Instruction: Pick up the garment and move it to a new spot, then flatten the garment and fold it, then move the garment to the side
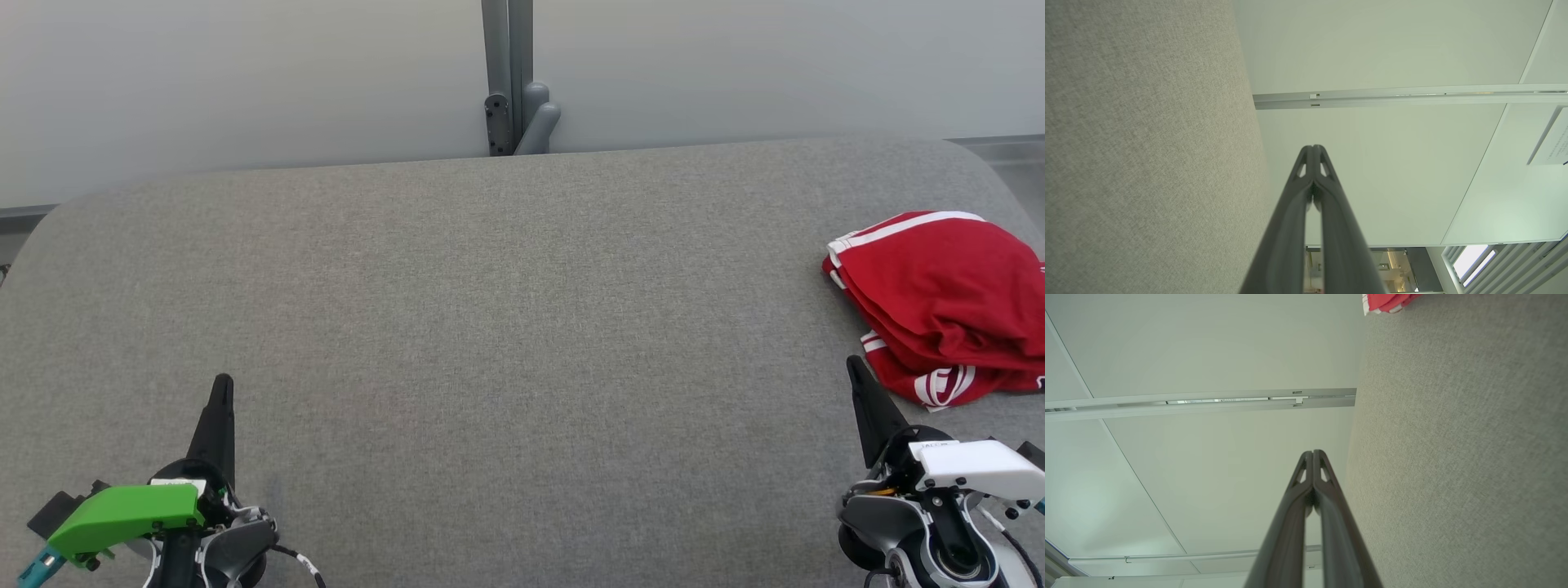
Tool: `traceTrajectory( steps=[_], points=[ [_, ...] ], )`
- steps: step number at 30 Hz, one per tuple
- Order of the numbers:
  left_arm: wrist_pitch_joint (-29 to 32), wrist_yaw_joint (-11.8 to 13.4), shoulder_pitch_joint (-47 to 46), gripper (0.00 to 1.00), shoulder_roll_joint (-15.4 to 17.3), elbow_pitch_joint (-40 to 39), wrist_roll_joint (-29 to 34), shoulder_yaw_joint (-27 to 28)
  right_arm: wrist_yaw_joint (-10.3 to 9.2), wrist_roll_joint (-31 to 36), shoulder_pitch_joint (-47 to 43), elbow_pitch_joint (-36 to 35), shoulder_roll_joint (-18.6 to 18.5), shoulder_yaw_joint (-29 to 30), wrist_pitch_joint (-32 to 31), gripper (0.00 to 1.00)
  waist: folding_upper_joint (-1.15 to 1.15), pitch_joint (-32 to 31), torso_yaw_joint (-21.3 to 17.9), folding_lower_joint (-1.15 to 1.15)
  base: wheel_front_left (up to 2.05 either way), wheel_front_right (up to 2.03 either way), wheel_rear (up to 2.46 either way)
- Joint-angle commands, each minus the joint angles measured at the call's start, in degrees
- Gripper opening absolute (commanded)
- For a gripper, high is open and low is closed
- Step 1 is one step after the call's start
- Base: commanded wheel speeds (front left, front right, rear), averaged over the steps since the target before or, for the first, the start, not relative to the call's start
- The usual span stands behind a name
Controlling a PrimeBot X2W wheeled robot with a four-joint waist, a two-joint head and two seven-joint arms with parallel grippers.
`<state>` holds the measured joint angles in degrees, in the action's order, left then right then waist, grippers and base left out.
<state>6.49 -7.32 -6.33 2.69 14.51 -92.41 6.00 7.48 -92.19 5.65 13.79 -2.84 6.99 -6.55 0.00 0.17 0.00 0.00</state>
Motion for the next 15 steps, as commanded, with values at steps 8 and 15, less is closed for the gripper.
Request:
traceTrajectory(
  steps=[8, 15],
  points=[
    [0.21, -0.37, -0.67, 0.00, 0.35, -0.23, -0.06, 0.22, 0.02, -0.38, 0.47, -0.28, -0.05, 0.13, -0.25, 0.00, 0.00, 0.00, 0.00, 0.00, 0.00, 0.00, 0.00],
    [0.21, -0.37, -0.66, 0.00, 0.35, -0.23, -0.06, 0.22, 0.02, -0.39, 0.47, -0.28, -0.05, 0.13, -0.24, 0.00, 0.00, 0.00, 0.00, 0.00, 0.00, 0.00, 0.00]
  ],
)
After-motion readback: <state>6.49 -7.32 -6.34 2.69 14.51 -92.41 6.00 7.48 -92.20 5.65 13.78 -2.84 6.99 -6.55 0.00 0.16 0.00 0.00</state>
